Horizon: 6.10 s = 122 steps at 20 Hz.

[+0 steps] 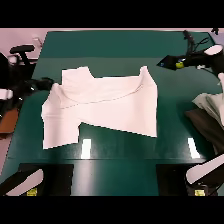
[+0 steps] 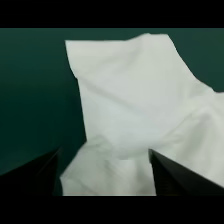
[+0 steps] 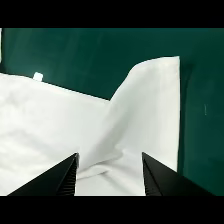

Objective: Fold the shirts.

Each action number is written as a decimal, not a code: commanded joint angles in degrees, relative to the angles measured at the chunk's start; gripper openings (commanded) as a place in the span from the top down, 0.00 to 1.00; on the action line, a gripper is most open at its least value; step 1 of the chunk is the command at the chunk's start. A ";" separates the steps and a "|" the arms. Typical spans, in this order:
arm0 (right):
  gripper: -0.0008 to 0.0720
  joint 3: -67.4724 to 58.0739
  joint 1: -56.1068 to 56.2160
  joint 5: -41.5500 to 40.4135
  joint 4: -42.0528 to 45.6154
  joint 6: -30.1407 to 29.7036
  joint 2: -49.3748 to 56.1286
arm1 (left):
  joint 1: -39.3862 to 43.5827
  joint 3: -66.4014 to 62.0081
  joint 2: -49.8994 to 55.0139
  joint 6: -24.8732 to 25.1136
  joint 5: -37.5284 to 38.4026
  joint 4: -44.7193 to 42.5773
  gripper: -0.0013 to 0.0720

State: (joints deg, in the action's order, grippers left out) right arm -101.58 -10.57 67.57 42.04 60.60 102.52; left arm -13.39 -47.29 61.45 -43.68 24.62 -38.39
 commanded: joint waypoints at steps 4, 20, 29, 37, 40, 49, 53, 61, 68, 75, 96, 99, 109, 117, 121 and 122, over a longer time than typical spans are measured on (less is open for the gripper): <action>0.35 -1.55 -7.80 16.06 -0.68 3.87 -5.44 | -25.70 -4.33 1.86 -7.50 30.75 -8.41 0.05; 0.35 35.12 -7.91 5.66 -1.95 -1.11 -25.46 | -28.24 0.46 19.91 -11.67 46.95 -8.83 0.16; 0.36 35.08 -7.63 4.57 -2.05 -0.66 -27.28 | -18.78 0.46 19.98 -9.86 45.59 -9.20 0.20; 0.36 35.08 -8.09 6.19 -2.01 -0.63 -27.28 | -15.12 0.15 19.78 -12.00 48.06 -16.98 0.66; 0.36 35.08 -8.09 7.52 -1.88 -0.35 -27.26 | -15.12 0.13 19.78 -11.85 49.68 -16.96 0.16; 0.36 47.15 -8.09 10.27 -1.40 3.02 -27.32 | -15.12 0.13 18.82 -9.25 48.92 -16.90 0.95; 0.31 54.90 -8.20 11.98 0.07 3.96 -27.36 | -15.12 0.15 18.84 -8.33 48.92 -15.98 0.95; 0.27 70.27 -8.20 5.14 8.55 8.17 -39.87 | -15.10 0.15 18.84 -8.33 48.94 -14.80 0.95; 0.27 77.53 -3.39 -1.84 1.99 7.98 -40.35 | -15.10 0.15 18.84 -8.33 48.98 -13.33 0.95; 0.82 71.93 9.70 -10.75 -3.52 8.57 -34.62 | -15.12 0.15 18.82 -8.35 50.29 -12.50 0.95; 0.97 16.11 -9.27 -8.44 -3.15 12.46 -71.73 | -15.10 -57.72 -24.90 -8.98 44.15 8.96 0.96; 0.97 4.37 -12.07 -6.29 -3.32 12.46 -67.17 | -15.10 -65.42 -24.35 -9.01 39.43 8.41 0.95; 0.97 22.97 -0.17 -2.14 6.27 10.14 -47.28 | -9.20 -46.90 -6.40 -11.96 54.16 9.44 0.95; 0.97 36.59 6.08 -27.54 6.95 3.02 -27.36 | 5.53 -15.41 13.35 9.90 22.14 10.93 0.95; 0.97 25.07 4.57 -26.27 6.99 2.27 -15.89 | 5.53 -25.70 24.57 12.41 19.19 13.14 0.95; 0.97 22.03 4.26 -25.27 7.02 2.29 -13.84 | 5.53 -28.55 26.18 12.39 19.41 13.14 0.95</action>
State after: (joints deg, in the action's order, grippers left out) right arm -73.36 -5.54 42.63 48.90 63.94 81.91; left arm -8.47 -70.85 81.12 -34.28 47.37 -26.65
